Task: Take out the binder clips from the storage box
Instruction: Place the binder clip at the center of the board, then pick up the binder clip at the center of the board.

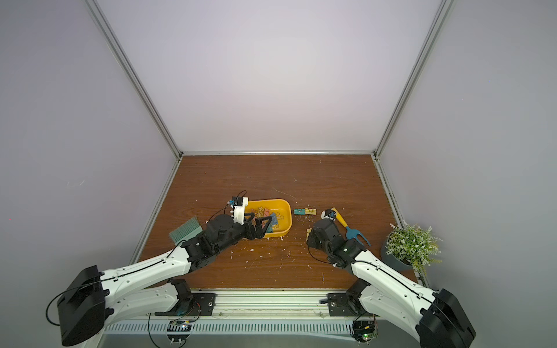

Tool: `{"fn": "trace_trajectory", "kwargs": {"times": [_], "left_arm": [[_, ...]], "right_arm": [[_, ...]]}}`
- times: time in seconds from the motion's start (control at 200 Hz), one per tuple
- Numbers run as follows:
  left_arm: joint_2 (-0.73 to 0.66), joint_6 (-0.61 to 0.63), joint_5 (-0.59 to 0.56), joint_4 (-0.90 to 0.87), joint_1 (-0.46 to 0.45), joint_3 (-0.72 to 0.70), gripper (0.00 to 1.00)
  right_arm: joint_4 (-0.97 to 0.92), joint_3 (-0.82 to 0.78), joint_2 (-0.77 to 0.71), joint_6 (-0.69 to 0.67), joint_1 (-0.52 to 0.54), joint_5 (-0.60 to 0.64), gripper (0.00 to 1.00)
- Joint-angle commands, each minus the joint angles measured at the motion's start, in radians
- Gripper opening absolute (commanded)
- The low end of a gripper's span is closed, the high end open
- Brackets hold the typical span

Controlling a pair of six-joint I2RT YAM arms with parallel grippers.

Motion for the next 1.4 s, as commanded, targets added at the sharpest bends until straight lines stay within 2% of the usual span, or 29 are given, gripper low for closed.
{"fn": "trace_trajectory", "kwargs": {"times": [0.0,0.21,0.35,0.425,0.495,0.55,0.615,0.746,0.896,1.061,1.161,1.231,1.281,1.396], "left_arm": [[0.006,-0.002,0.01,0.031,-0.012,-0.007,1.0],[0.018,0.009,0.003,0.03,-0.012,-0.011,1.0],[0.033,0.037,0.003,0.012,-0.012,0.002,1.0],[0.038,0.049,0.004,0.003,-0.011,0.011,1.0],[0.042,0.059,0.008,0.002,-0.01,0.018,1.0],[0.045,0.066,0.014,-0.001,-0.01,0.024,1.0],[0.049,0.074,0.024,-0.004,-0.01,0.031,1.0],[0.057,0.085,0.044,-0.006,-0.012,0.038,1.0],[0.07,0.086,0.051,-0.004,-0.011,0.04,1.0],[0.091,0.071,0.045,-0.015,-0.01,0.048,1.0],[0.092,0.073,0.047,-0.021,-0.01,0.054,1.0],[0.09,0.074,0.045,-0.018,-0.01,0.055,1.0],[0.089,0.074,0.044,-0.018,-0.011,0.056,1.0],[0.086,0.07,0.045,-0.014,-0.01,0.056,1.0]], "right_arm": [[0.073,0.012,0.023,0.025,-0.001,0.0,0.0],[-0.002,0.025,0.083,-0.071,-0.001,-0.181,0.02],[-0.089,0.053,0.082,-0.205,-0.002,-0.358,0.23],[-0.202,0.104,0.076,-0.239,-0.003,-0.268,0.31],[-0.227,0.122,0.063,-0.261,-0.012,-0.195,0.38],[-0.215,0.128,0.063,-0.29,-0.038,-0.213,0.47],[-0.187,0.134,0.079,-0.326,-0.09,-0.287,0.48],[-0.073,0.1,0.116,-0.337,-0.167,-0.474,0.44],[-0.019,0.085,0.164,-0.326,-0.186,-0.521,0.34],[-0.036,0.093,0.243,-0.351,-0.193,-0.514,0.2],[-0.037,0.092,0.26,-0.359,-0.196,-0.523,0.16],[-0.034,0.085,0.251,-0.352,-0.195,-0.523,0.04],[-0.037,0.081,0.232,-0.339,-0.197,-0.506,0.0],[-0.05,0.086,0.14,-0.286,-0.212,-0.396,0.0]]}}
